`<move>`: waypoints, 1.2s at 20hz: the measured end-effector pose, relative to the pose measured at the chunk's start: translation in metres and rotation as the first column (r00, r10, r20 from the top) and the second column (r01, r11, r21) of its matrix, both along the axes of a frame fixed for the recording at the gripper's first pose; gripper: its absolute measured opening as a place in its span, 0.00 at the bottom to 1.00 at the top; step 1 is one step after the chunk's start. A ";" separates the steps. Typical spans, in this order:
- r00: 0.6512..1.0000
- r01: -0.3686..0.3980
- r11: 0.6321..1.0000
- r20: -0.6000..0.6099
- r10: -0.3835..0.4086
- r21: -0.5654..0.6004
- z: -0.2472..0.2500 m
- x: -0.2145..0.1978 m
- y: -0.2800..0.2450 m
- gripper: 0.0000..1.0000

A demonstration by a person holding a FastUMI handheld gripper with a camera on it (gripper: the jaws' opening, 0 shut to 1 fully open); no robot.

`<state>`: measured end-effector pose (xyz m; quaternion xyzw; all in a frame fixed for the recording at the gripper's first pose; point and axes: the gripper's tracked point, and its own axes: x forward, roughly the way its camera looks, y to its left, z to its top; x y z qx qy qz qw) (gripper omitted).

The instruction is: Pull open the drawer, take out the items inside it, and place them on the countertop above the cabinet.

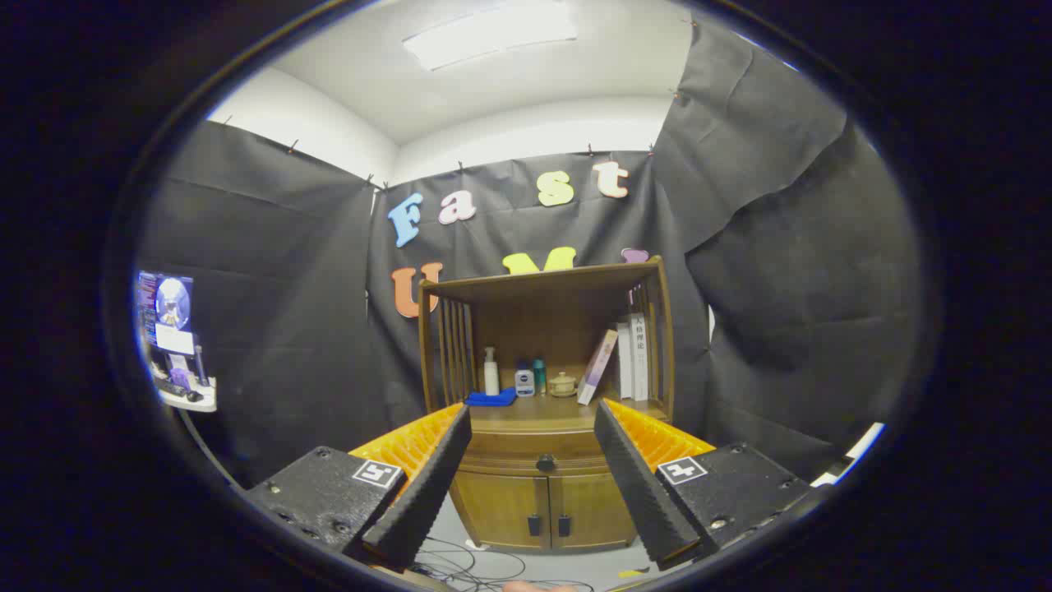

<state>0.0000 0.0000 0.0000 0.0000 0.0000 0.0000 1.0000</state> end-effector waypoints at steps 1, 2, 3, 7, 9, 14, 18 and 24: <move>1.000 -0.007 1.000 -0.011 0.007 -0.006 -0.003 0.000 0.004 0.98; 1.000 -0.007 1.000 -0.020 0.007 -0.010 -0.005 -0.002 0.003 0.98; 1.000 -0.008 1.000 -0.017 0.007 -0.011 -0.005 -0.002 0.002 0.98; 1.000 0.002 1.000 -0.017 -0.002 -0.024 -0.007 -0.002 0.000 0.98; 1.000 0.008 0.999 -0.020 -0.009 -0.034 -0.009 0.001 0.001 0.98; 0.999 0.018 0.999 -0.030 -0.019 -0.041 -0.015 0.007 0.003 0.98; 0.998 0.015 0.999 -0.060 -0.018 -0.052 -0.032 0.020 0.003 0.98; 0.993 0.013 0.999 -0.118 -0.017 -0.035 -0.061 0.053 0.000 0.98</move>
